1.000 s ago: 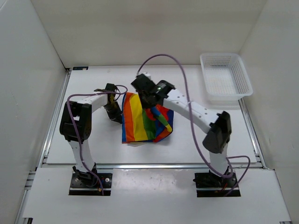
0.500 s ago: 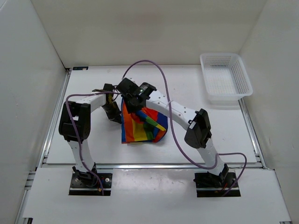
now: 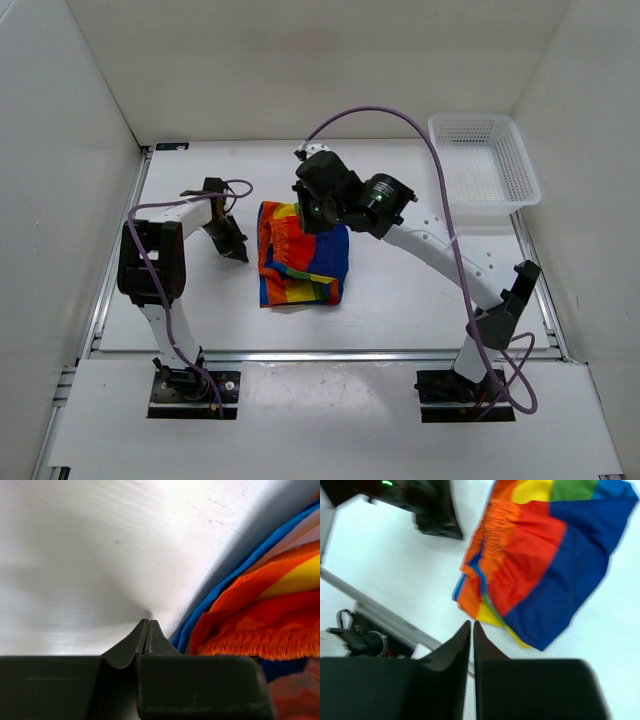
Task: Fold and stack the shorts
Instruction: Fold the shorts
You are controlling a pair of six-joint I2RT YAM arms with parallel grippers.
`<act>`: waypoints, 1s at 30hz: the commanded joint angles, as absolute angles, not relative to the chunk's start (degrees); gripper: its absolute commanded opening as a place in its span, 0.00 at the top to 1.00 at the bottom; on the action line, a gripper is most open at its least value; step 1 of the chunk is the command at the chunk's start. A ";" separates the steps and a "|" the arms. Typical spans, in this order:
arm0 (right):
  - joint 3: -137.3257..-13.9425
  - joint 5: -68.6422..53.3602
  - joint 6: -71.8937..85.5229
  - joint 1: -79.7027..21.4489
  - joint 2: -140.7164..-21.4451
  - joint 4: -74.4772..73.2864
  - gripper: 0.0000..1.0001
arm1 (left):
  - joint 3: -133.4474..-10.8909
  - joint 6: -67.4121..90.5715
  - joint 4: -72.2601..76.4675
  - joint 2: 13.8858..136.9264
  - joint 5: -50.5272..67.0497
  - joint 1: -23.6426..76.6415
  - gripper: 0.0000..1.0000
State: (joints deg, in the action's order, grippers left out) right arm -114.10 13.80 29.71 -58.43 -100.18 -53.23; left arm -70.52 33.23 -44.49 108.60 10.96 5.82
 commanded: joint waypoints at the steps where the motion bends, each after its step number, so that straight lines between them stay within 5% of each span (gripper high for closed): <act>1: -108.04 16.96 30.85 -56.34 -99.41 -52.65 0.98 | -71.28 32.08 -46.14 102.05 10.63 4.57 0.90; 11: -100.91 14.35 30.85 -46.94 -99.93 -48.09 1.00 | -84.62 30.40 -53.52 93.08 16.08 12.21 0.90; 24: -83.59 -2.10 32.69 -44.56 -104.14 -35.00 1.00 | -92.55 28.83 -54.14 114.24 12.66 16.53 0.90; 30: -81.74 5.78 33.22 -47.10 -112.14 -33.93 1.00 | -91.93 27.25 -53.53 116.72 12.05 14.51 0.90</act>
